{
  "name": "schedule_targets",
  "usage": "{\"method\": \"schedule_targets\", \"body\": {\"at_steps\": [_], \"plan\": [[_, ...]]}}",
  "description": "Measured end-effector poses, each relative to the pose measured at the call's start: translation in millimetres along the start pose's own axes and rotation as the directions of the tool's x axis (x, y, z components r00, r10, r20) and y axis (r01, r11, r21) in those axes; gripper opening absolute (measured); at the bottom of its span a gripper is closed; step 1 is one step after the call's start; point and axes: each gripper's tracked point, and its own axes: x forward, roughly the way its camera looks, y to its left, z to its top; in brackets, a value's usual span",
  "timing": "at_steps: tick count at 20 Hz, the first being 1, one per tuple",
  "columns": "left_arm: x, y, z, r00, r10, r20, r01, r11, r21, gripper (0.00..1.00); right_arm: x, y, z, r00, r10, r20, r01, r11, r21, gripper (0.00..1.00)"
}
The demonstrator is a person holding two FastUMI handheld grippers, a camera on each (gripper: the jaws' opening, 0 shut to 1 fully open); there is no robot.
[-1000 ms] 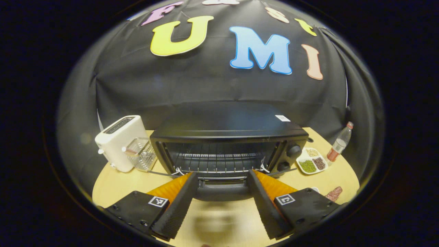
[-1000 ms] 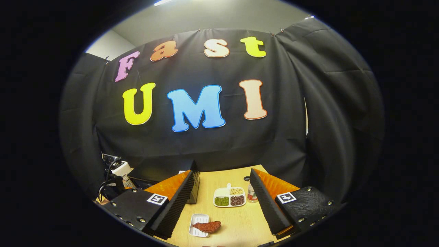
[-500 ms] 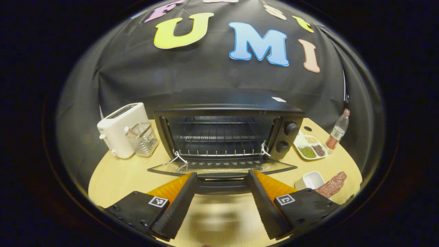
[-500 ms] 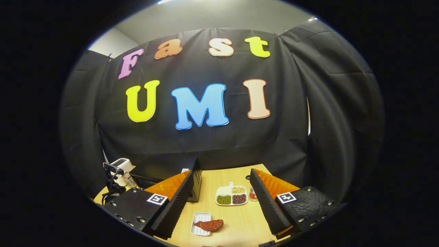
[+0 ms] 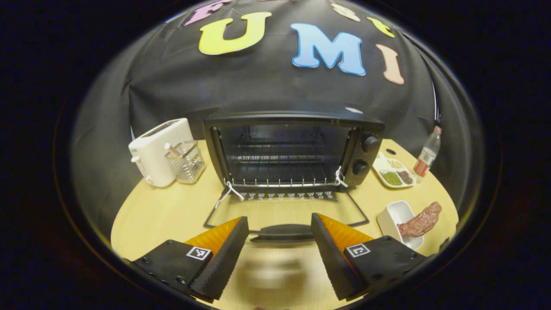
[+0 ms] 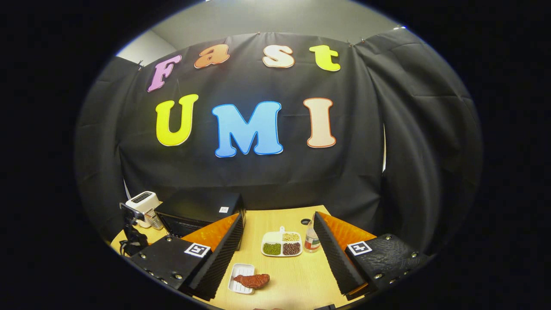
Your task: Open the electric oven with the left hand, put the food in, and close the electric oven.
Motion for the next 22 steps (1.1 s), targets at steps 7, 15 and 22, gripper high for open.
{"method": "schedule_targets", "body": {"at_steps": [7,15,22], "plan": [[-93,-18,151,0.944,-0.019,0.328,0.035,0.999,-0.042,0.98,24,4,-63,0.973,0.162,-0.164,-0.137,0.979,0.153,1.00],[-224,-20,304,0.761,0.016,0.649,0.027,0.998,-0.056,1.00,50,8,-184,0.863,0.355,-0.360,-0.193,0.889,0.414,0.98],[-253,-25,326,0.756,0.029,0.654,0.002,0.999,-0.046,1.00,55,20,-255,0.765,0.464,-0.447,-0.140,0.797,0.588,0.97]]}}
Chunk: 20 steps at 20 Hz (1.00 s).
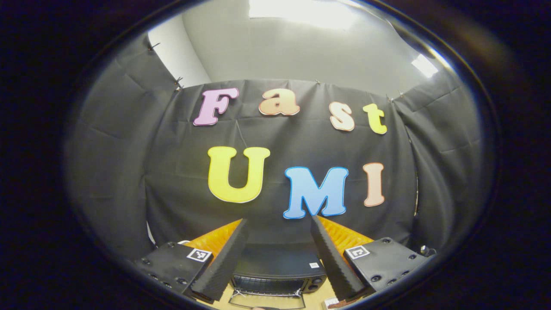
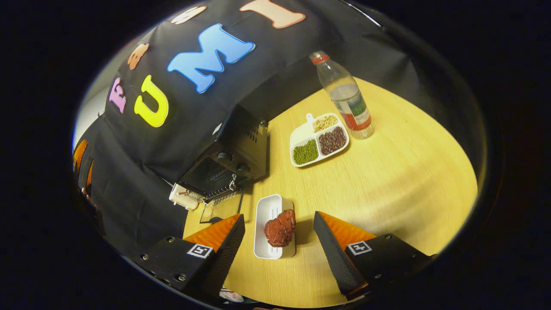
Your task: Open the electric oven with the left hand, put the food in, and close the electric oven.
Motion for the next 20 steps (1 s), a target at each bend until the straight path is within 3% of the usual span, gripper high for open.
{"method": "schedule_targets", "body": {"at_steps": [3,6,7,8,9,10,11,12,14,15,16,20], "plan": [[-1,2,3,1.000,0.012,-0.002,-0.012,1.000,0.001,1.00,23,-11,-16,0.999,0.008,-0.051,-0.005,0.998,0.059,0.97],[-10,21,-3,0.996,0.086,-0.035,-0.085,0.996,0.038,1.00,39,-9,-30,0.994,0.045,-0.097,-0.035,0.993,0.109,0.96],[-13,26,-4,0.993,0.108,-0.042,-0.107,0.994,0.036,1.00,40,-10,-33,0.992,0.046,-0.114,-0.032,0.992,0.121,0.93],[-17,31,-6,0.991,0.128,-0.050,-0.127,0.992,0.027,1.00,45,-8,-40,0.990,0.053,-0.131,-0.036,0.991,0.131,0.84],[-19,38,-6,0.987,0.147,-0.057,-0.146,0.989,0.017,1.00,46,-6,-39,0.988,0.067,-0.136,-0.049,0.990,0.133,0.82],[-22,43,-6,0.984,0.167,-0.064,-0.167,0.986,0.008,0.97,50,-6,-39,0.989,0.065,-0.135,-0.047,0.990,0.130,0.73],[-23,49,-7,0.980,0.185,-0.069,-0.186,0.983,0.001,1.00,53,-5,-37,0.988,0.078,-0.130,-0.060,0.988,0.141,0.76],[-25,52,-8,0.978,0.194,-0.071,-0.195,0.981,-0.005,0.97,50,-3,-34,0.988,0.081,-0.132,-0.060,0.985,0.159,0.44],[-27,57,-10,0.977,0.198,-0.077,-0.199,0.980,-0.004,1.00,48,4,-34,0.982,0.116,-0.149,-0.083,0.974,0.213,0.25],[-28,58,-12,0.977,0.198,-0.081,-0.199,0.980,-0.001,1.00,58,10,-41,0.980,0.137,-0.147,-0.099,0.966,0.239,0.25],[-30,61,-13,0.976,0.198,-0.086,-0.199,0.980,0.003,1.00,47,8,-31,0.979,0.139,-0.146,-0.097,0.960,0.262,0.14],[-27,68,-16,0.982,0.168,-0.092,-0.169,0.986,-0.008,1.00,44,13,-27,0.985,0.119,-0.123,-0.082,0.959,0.272,0.08]]}}
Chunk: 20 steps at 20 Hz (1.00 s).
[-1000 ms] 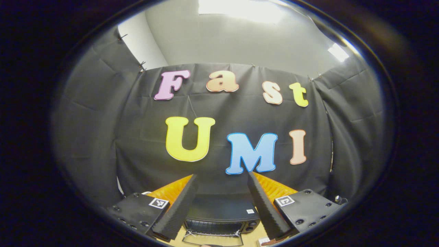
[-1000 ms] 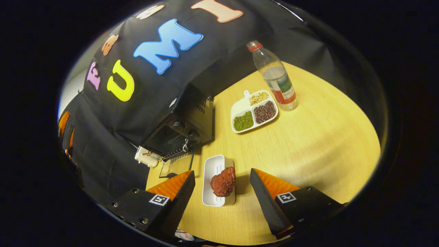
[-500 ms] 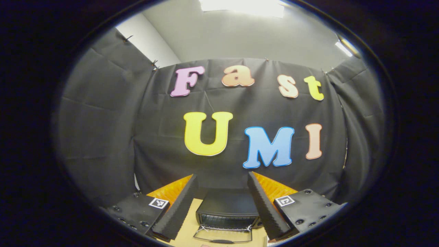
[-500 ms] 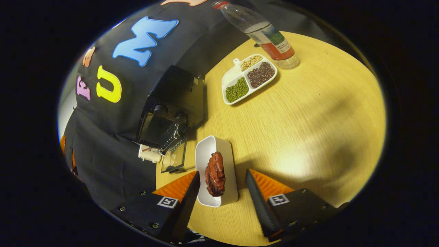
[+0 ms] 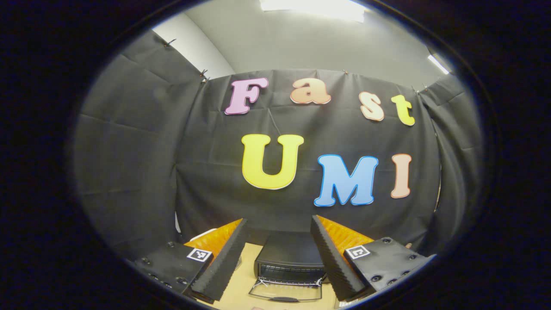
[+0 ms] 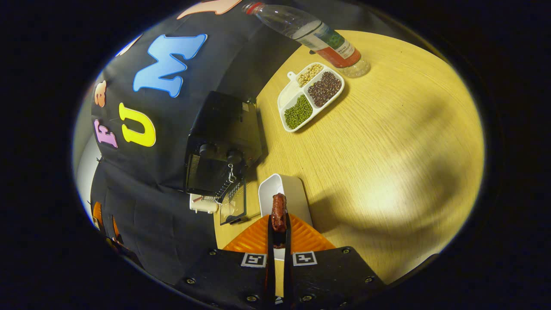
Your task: Open the electric oven with the left hand, put the food in, and close the electric oven.
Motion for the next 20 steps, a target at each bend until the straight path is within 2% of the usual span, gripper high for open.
{"method": "schedule_targets", "body": {"at_steps": [5,9,12,16,17,20], "plan": [[12,8,2,0.997,-0.073,0.006,0.073,0.997,0.023,1.00,-29,41,8,0.996,0.061,0.067,-0.063,0.998,0.029,0.08],[19,14,3,0.991,-0.136,0.009,0.136,0.990,0.027,1.00,-47,93,9,0.977,0.158,0.145,-0.169,0.983,0.067,0.08],[22,25,-3,0.986,-0.168,-0.002,0.168,0.985,0.029,1.00,-47,126,4,0.962,0.200,0.185,-0.214,0.975,0.054,0.08],[27,45,-9,0.981,-0.193,-0.018,0.194,0.978,0.073,1.00,-35,162,-5,0.955,0.226,0.193,-0.234,0.972,0.016,0.08],[30,49,-8,0.980,-0.200,-0.013,0.201,0.976,0.086,0.97,-29,170,-8,0.955,0.227,0.192,-0.233,0.972,0.008,0.08],[33,60,-5,0.976,-0.220,-0.006,0.219,0.971,0.093,0.96,-7,188,-14,0.957,0.226,0.183,-0.230,0.973,0.000,0.08]]}}
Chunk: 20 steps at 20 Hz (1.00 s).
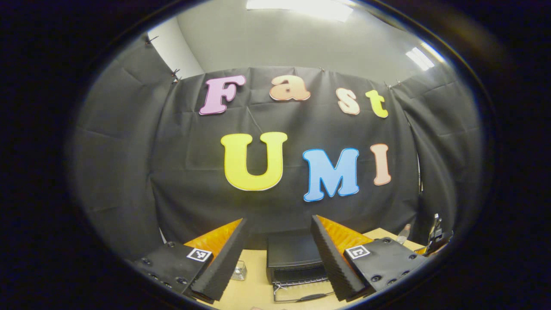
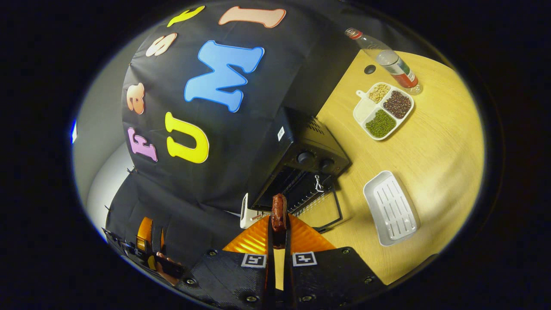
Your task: Open the electric oven with the left hand, put the food in, and close the electric oven.
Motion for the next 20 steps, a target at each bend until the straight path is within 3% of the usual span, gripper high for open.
{"method": "schedule_targets", "body": {"at_steps": [6,11,13,20], "plan": [[-10,31,-12,1.000,0.003,-0.026,-0.003,1.000,0.009,0.93,72,8,-12,0.999,-0.037,-0.024,0.037,0.999,-0.004,0.08],[-20,56,-21,0.999,0.008,-0.044,-0.007,1.000,0.003,0.93,140,6,-15,0.996,-0.091,0.017,0.090,0.995,0.037,0.08],[-20,68,-28,0.998,0.018,-0.060,-0.018,1.000,0.003,1.00,161,5,-20,0.993,-0.113,0.031,0.111,0.993,0.050,0.08],[-30,104,-53,0.993,0.041,-0.109,-0.047,0.997,-0.053,0.99,224,2,-26,0.983,-0.159,0.092,0.148,0.982,0.117,0.08]]}}
